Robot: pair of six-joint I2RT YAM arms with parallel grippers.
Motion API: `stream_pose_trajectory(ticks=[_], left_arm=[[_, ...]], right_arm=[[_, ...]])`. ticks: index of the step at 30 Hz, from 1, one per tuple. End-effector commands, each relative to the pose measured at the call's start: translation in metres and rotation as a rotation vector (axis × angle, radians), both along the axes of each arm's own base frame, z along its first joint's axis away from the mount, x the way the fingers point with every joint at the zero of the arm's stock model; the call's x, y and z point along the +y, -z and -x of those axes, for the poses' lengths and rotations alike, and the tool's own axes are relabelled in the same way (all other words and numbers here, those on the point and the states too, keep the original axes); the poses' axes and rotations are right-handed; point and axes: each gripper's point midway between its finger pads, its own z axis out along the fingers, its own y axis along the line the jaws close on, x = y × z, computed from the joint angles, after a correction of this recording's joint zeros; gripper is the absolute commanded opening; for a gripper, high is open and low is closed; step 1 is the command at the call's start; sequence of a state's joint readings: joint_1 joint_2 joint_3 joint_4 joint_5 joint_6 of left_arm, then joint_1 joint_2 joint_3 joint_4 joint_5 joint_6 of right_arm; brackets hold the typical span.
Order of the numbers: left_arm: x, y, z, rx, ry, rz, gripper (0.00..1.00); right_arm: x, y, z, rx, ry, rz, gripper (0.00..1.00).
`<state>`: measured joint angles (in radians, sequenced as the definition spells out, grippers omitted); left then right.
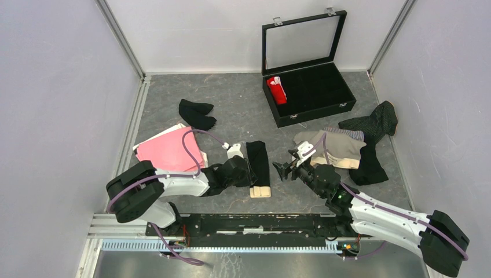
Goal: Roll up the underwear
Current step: Roll the underwear to the center of the board.
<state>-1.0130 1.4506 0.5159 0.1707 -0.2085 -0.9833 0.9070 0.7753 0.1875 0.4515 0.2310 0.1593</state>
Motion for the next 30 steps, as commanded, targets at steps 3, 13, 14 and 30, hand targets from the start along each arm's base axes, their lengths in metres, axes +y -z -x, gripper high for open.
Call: stream_pose_trajectory(ticks=[3,13,14,30], left_arm=[[0.043,0.04,0.018,0.066,-0.017,-0.161,0.36],[0.052,0.055,0.021,0.091,0.029,-0.194,0.38],[0.052,0.056,0.022,0.095,0.036,-0.198,0.37],[0.069,0.077,0.032,0.127,0.053,-0.27,0.19]], right_arm=[[0.015,-0.043,-0.01,-0.305,-0.136,0.283,0.79],[0.041,0.025,0.049,-0.562,-0.606,0.815,0.79],[0.043,0.031,0.056,-0.567,-0.65,0.835,0.78],[0.037,0.083,0.077,-0.672,-0.803,1.079,0.75]])
